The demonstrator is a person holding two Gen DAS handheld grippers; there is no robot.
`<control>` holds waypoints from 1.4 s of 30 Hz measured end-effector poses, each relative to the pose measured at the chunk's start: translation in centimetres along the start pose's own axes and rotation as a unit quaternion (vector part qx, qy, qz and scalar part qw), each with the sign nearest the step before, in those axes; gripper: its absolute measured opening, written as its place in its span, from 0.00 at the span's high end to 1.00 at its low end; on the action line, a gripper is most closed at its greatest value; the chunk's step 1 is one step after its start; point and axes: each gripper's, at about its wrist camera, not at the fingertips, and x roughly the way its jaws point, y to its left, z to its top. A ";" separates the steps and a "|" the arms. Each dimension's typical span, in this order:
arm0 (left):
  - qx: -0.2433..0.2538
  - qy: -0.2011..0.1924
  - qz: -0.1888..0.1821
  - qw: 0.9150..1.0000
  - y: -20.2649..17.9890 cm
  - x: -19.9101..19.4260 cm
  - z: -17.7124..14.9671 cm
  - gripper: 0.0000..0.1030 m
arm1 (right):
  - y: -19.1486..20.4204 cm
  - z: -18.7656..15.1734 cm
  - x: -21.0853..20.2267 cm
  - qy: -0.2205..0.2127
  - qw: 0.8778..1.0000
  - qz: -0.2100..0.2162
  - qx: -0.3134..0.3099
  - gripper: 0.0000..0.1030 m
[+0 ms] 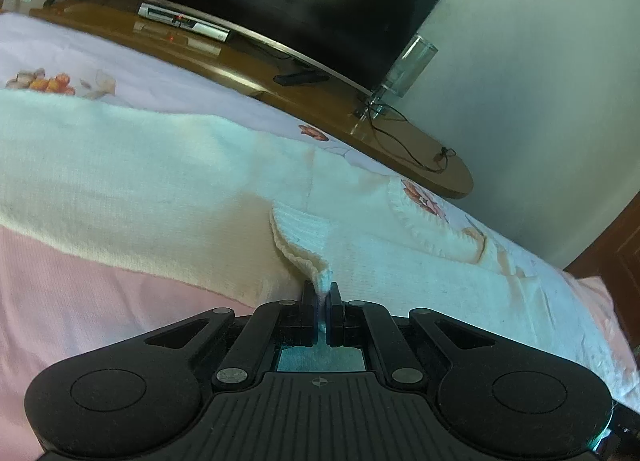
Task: Fold small clothes
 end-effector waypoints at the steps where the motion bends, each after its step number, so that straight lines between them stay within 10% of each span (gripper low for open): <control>1: 0.005 0.000 0.004 1.000 -0.1 -0.1 0.2 0.97 | 0.0 0.1 0.1 0.000 1.000 0.001 0.001 0.88; 8: 0.024 -0.055 0.063 0.996 0.1 -3.3 1.8 0.87 | -1.5 0.8 -2.1 -0.030 1.000 0.002 0.010 0.85; 15: 0.159 0.005 0.069 0.985 -5.1 1.5 0.1 0.87 | 0.5 2.2 1.7 0.009 0.999 0.003 -0.043 0.86; 25: 0.115 -0.039 0.069 0.990 -1.5 1.8 1.2 0.87 | -5.2 6.5 5.0 -0.057 0.990 0.099 0.086 0.77; 34: 0.104 -0.045 0.071 0.991 -1.2 2.4 0.7 0.87 | -7.8 8.7 12.2 0.005 0.976 0.161 0.147 0.79; 35: 0.110 -0.045 0.073 0.990 -1.2 2.5 0.7 0.87 | -7.2 8.9 12.1 0.006 0.980 0.155 0.124 0.94; 42: 0.126 -0.049 0.078 0.988 -1.5 2.5 0.6 0.87 | -4.6 8.8 11.0 0.007 0.998 0.055 0.043 0.94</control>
